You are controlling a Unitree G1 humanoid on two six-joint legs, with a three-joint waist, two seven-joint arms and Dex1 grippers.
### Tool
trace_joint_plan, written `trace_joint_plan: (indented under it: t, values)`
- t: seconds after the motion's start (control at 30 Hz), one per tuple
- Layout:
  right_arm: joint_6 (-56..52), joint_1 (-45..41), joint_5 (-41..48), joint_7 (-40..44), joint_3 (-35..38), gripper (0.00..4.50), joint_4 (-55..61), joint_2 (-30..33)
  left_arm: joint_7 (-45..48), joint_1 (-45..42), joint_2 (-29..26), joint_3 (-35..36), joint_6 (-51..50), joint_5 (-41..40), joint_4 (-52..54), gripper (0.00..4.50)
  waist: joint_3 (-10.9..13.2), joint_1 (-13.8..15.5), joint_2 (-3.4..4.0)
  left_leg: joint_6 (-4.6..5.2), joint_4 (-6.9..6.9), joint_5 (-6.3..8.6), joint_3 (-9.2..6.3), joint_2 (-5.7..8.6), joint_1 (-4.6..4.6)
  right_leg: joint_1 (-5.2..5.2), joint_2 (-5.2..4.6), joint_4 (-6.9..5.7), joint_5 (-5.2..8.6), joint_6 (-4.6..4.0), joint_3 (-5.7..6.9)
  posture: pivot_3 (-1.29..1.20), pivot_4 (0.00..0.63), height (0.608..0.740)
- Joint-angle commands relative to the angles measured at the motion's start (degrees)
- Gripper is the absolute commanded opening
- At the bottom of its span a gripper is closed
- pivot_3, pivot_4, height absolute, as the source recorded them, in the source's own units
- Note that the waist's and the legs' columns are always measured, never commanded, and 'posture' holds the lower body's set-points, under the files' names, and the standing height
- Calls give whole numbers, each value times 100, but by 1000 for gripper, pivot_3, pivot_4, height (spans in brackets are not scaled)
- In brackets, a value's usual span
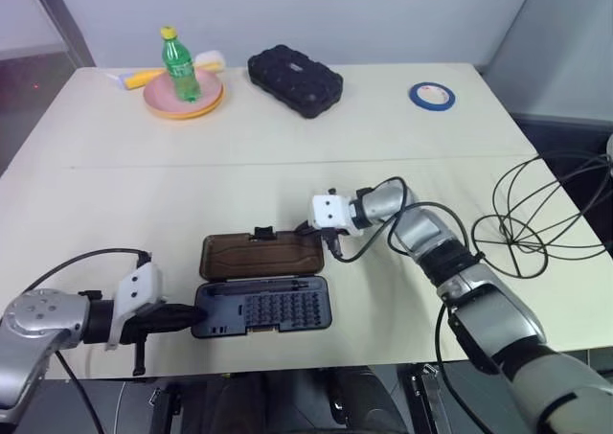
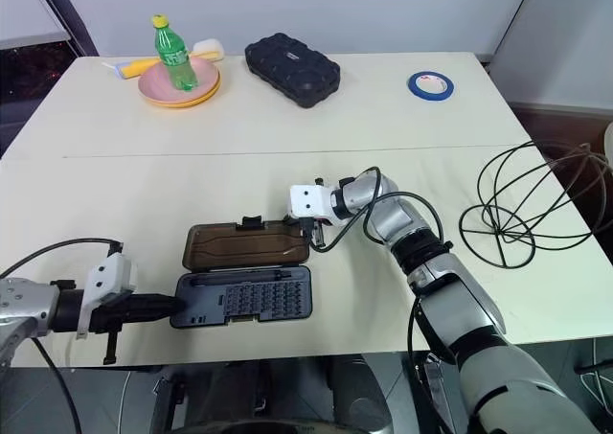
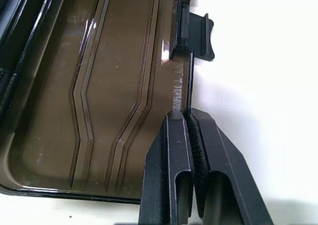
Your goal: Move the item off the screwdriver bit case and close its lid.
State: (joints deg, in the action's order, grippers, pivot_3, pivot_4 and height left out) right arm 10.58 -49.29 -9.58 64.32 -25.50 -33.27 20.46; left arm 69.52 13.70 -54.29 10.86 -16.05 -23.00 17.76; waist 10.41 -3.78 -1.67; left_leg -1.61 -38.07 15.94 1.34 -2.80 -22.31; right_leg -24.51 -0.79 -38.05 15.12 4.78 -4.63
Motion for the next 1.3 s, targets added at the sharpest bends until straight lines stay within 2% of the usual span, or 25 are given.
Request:
trace_joint_plan:
  t: [0.03,0.1,0.23,0.33,0.47,0.7,0.77,0.83,0.93,1.07,1.17,1.3]
  values:
    - [107,36,-330,-588,221,0,911,218,-186,76,77,-185,6,229,-138,96,-1,2,6,0,-1,0,0,0,1,0,0,-1,0,0,-1,0,150,737]
    - [19,151,-489,-843,342,0,1594,398,-229,111,88,-165,-10,196,-125,96,0,8,14,0,-2,0,0,0,1,0,0,-3,0,0,-1,0,150,737]
    - [-364,753,-410,-821,542,0,3258,809,-296,156,102,-138,-22,141,-132,96,0,69,17,0,-3,0,-3,1,0,-1,1,-4,0,1,0,0,150,737]
    - [-508,1207,-436,-861,489,0,3893,978,-361,129,124,-171,-67,111,-96,96,-1,125,16,0,-3,0,0,1,0,-1,1,-2,1,1,-1,0,150,737]
    - [-553,1337,-532,-1028,402,0,3880,979,-473,16,149,104,-410,-275,160,96,-1,123,18,0,-5,0,6,1,2,-2,2,-2,2,-1,-5,0,150,737]
    - [-446,1268,-666,-1352,409,0,3603,916,-699,-378,69,1301,-1772,-1851,498,96,5,122,7,0,-8,0,2,-1,-5,-7,6,-1,2,0,-4,0,150,737]
    - [-435,1300,-685,-1374,420,0,3604,938,-639,-526,-23,1848,-2288,-2493,329,96,5,116,7,0,-7,0,2,-2,-5,-7,6,-1,1,1,-4,0,150,737]
    - [-453,1358,-695,-1394,438,0,3649,962,-761,-876,-104,2162,-2487,-2631,-225,96,7,113,9,0,-7,0,1,-4,-6,-10,9,-2,1,1,-4,0,150,737]
    - [-483,1419,-702,-1406,450,0,3725,993,-859,-1268,-232,1753,-2051,-1896,-908,96,7,116,10,0,-7,0,-5,-3,-3,-9,15,-5,2,-1,-1,0,150,737]
    - [-569,1468,-685,-1394,463,0,3840,1015,-754,-2003,-149,715,-1362,-994,-1705,96,7,135,7,0,-6,0,1,-1,-6,-9,12,0,3,-2,-3,0,150,737]
    - [-672,1508,-672,-1382,486,0,3954,1026,-678,-2795,206,-90,-871,-411,-2359,96,5,153,4,-1,-7,0,2,0,-9,-8,12,1,2,-2,-2,0,150,737]
    - [-827,1571,-649,-1358,512,0,4145,1042,-599,-3742,810,-746,-478,63,-3291,96,5,151,2,0,-8,0,0,0,-10,-10,15,-2,-8,15,-2,0,150,737]
